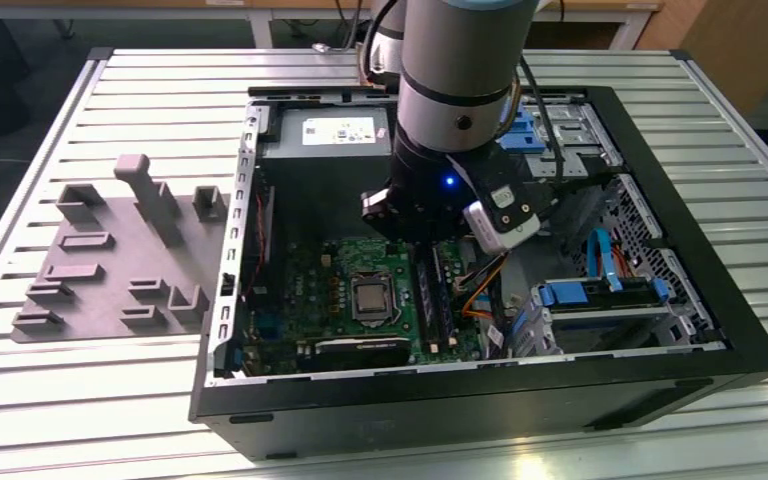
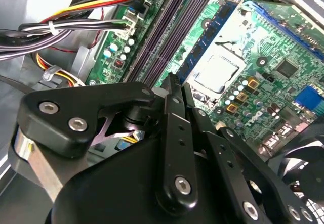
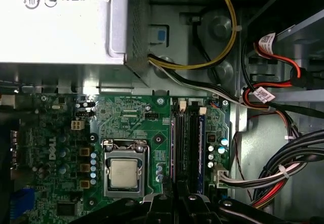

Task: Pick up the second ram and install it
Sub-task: 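Insert the second ram into the second slot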

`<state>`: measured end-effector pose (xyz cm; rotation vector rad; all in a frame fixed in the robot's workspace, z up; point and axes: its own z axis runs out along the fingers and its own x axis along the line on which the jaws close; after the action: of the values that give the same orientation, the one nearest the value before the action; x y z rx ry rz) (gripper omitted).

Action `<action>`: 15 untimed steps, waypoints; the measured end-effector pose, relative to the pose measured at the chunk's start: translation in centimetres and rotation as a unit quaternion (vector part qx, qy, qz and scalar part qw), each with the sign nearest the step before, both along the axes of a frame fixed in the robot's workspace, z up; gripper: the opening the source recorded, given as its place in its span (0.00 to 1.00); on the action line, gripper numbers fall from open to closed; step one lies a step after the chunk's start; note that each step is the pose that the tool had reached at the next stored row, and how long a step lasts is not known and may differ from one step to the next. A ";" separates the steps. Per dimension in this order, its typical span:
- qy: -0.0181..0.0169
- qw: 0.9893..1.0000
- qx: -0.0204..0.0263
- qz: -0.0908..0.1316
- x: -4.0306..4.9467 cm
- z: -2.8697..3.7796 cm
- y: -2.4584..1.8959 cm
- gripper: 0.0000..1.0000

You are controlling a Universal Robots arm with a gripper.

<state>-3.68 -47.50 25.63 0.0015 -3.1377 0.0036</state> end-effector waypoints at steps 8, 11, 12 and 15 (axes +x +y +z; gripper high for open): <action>0.000 1.000 0.000 0.000 0.01 -0.69 0.00 0.14; 0.000 1.000 0.000 0.000 0.01 -1.24 -0.01 0.14; 0.000 1.000 0.000 0.000 0.02 -1.43 -0.02 0.14; 0.000 1.000 0.000 0.000 0.02 -1.94 -0.14 0.14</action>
<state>-3.66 -47.64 23.69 0.0008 -3.1378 0.0021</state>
